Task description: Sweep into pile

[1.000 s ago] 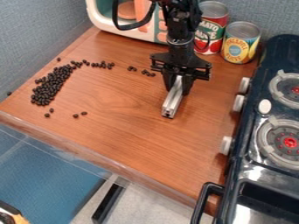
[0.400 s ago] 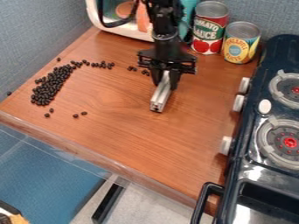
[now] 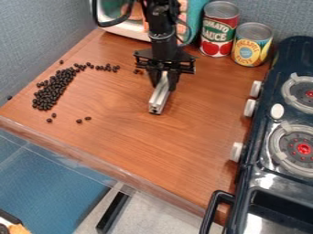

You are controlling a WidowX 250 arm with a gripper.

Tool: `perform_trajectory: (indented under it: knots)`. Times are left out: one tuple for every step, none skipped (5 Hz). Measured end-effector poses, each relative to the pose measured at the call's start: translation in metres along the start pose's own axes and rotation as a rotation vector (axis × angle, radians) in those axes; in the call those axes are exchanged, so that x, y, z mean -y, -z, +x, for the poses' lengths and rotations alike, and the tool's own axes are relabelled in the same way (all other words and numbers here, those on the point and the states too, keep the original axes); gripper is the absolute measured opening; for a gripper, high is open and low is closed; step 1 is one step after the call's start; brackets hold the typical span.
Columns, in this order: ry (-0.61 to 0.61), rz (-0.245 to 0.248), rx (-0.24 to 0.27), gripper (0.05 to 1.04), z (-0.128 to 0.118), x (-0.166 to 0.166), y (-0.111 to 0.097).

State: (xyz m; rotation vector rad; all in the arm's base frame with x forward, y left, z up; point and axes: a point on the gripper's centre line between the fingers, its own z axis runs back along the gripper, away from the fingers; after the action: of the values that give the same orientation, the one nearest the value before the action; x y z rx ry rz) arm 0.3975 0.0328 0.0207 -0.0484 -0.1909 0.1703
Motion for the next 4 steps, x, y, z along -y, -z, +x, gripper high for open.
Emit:
perform_trajectory:
  knots:
    - [-0.024, 0.008, 0.015, 0.37, 0.003, -0.015, -0.001]
    - [-0.039, 0.01, 0.019, 0.37, 0.004, -0.025, -0.002]
    - [-0.081, 0.005, 0.019, 0.37, 0.004, -0.037, -0.002]
    - [-0.116, -0.002, 0.025, 0.37, 0.004, -0.054, -0.004]
